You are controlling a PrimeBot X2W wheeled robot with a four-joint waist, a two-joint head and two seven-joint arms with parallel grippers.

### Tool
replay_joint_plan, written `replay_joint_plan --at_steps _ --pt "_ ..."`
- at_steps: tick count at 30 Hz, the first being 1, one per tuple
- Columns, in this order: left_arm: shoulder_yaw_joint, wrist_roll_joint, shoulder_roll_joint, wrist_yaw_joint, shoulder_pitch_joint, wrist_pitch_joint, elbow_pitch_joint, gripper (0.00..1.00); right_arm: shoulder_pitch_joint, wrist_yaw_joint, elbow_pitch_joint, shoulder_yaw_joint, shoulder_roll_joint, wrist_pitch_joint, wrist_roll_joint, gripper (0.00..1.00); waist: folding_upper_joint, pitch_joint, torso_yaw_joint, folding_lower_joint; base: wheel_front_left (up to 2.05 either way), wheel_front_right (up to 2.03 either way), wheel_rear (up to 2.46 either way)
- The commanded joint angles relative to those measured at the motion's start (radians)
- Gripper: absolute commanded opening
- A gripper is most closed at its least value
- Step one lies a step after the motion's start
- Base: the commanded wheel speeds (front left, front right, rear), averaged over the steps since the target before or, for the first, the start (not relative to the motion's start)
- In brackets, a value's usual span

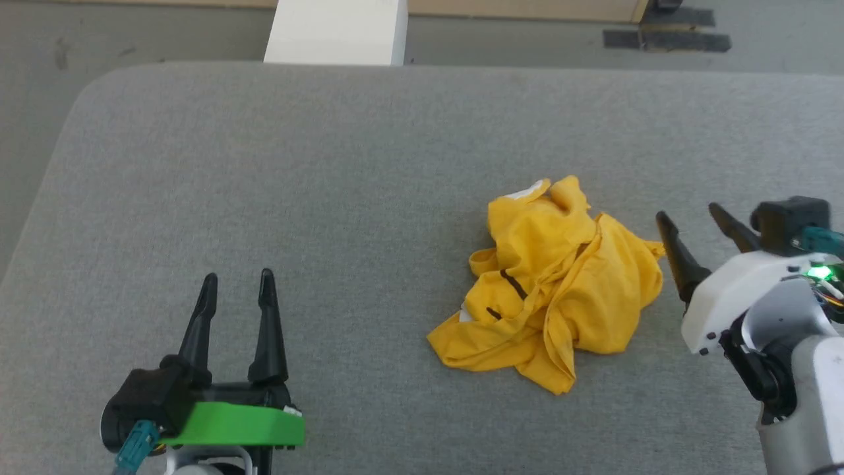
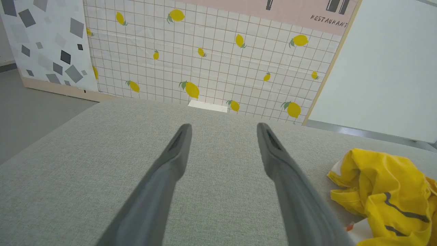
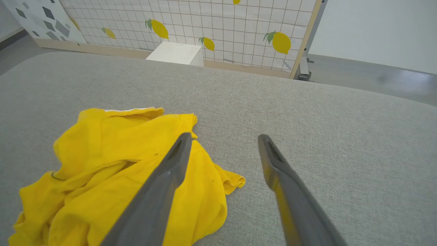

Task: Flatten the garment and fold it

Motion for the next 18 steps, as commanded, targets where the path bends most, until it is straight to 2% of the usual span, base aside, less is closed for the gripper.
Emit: replay_joint_plan --at_steps 1,6,9,10,11,12,18 --pt "0.009 0.018 -0.011 -0.012 -0.021 -0.005 0.007 1.0 -0.024 -0.002 0.023 0.014 -0.009 0.023 0.004 1.0 0.0 0.038 0.029 0.0 0.0 0.0 0.0" --pt "0.026 0.039 -0.035 -0.046 -0.043 -0.005 0.025 1.0 -0.052 -0.002 0.107 0.072 -0.063 0.079 -0.007 1.0 0.0 0.071 0.056 0.0 0.0 0.0 0.0" --pt "0.036 0.053 -0.043 -0.059 -0.053 -0.005 0.032 1.0 -0.058 -0.002 0.156 0.104 -0.074 0.106 0.0 1.0 0.0 0.082 0.067 0.0 0.0 0.0 0.0" --pt "0.04 0.057 -0.046 -0.064 -0.055 -0.005 0.034 1.0 -0.06 -0.002 0.174 0.112 -0.078 0.114 0.001 0.8 0.0 0.084 0.07 0.0 0.0 0.0 0.0" --pt "0.043 0.06 -0.048 -0.068 -0.057 -0.005 0.036 1.0 -0.061 -0.002 0.186 0.116 -0.078 0.118 0.002 0.49 0.0 0.086 0.072 0.0 0.0 0.0 0.0" --pt "0.046 0.063 -0.051 -0.072 -0.059 -0.005 0.039 1.0 -0.064 -0.002 0.196 0.12 -0.077 0.118 0.005 0.0 0.0 0.087 0.074 0.0 0.0 0.0 0.0" --pt "0.068 0.076 -0.064 -0.081 -0.05 -0.005 0.051 1.0 -0.089 -0.002 0.185 0.134 -0.082 0.077 0.016 0.0 0.0 0.066 0.062 0.0 0.0 0.0 0.0"
